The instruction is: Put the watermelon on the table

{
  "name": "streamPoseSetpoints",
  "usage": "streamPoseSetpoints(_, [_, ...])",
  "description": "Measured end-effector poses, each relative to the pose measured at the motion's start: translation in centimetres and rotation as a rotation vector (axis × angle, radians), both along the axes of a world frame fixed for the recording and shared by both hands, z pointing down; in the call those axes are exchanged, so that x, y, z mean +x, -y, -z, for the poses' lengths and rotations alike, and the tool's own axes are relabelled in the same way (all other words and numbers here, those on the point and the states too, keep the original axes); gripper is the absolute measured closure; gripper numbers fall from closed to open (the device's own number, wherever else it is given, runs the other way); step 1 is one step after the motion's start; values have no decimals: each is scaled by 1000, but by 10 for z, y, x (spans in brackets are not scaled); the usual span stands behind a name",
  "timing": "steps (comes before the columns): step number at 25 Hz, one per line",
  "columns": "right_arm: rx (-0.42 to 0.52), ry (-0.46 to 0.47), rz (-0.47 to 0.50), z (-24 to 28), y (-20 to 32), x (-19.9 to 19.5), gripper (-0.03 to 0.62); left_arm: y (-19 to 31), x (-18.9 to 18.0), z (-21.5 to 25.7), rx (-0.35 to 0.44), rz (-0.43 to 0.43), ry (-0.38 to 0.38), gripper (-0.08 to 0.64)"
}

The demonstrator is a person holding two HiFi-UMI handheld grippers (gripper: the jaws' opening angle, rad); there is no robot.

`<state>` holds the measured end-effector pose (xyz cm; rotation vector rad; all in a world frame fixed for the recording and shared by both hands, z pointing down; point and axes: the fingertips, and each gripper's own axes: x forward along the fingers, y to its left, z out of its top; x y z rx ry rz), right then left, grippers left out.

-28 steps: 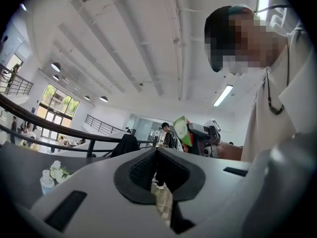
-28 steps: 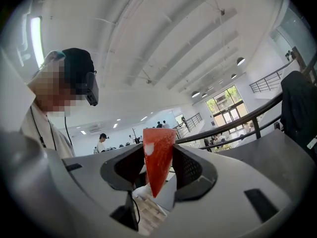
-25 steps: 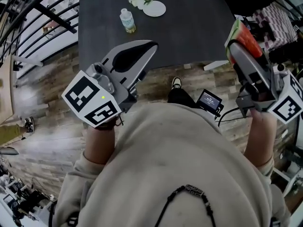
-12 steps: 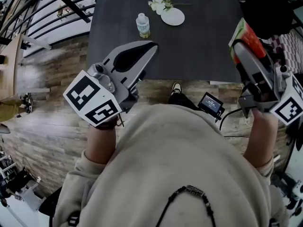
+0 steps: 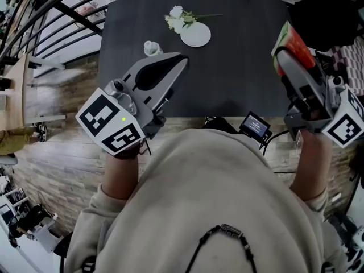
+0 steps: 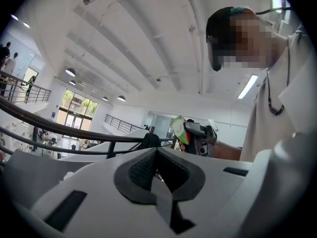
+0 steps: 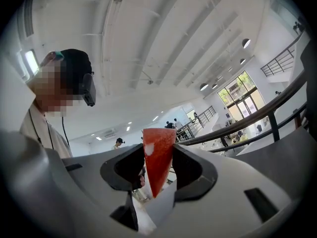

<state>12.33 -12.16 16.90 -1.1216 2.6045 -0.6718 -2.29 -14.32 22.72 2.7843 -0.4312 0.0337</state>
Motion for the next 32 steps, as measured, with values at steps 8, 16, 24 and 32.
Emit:
streamPoseSetpoints(8, [-55, 25, -10, -8, 18, 78, 403, 17, 77, 9, -66, -28, 50, 557])
streamPoseSetpoints(16, [-87, -2, -16, -31, 32, 97, 403, 55, 103, -1, -77, 53, 58, 557])
streamPoseSetpoints(24, [-73, -182, -78, -53, 52, 81, 403, 74, 137, 5, -29, -93, 94, 557])
streamPoseSetpoints(32, [-21, -259, -102, -53, 60, 54, 403, 74, 133, 23, 37, -147, 54, 557])
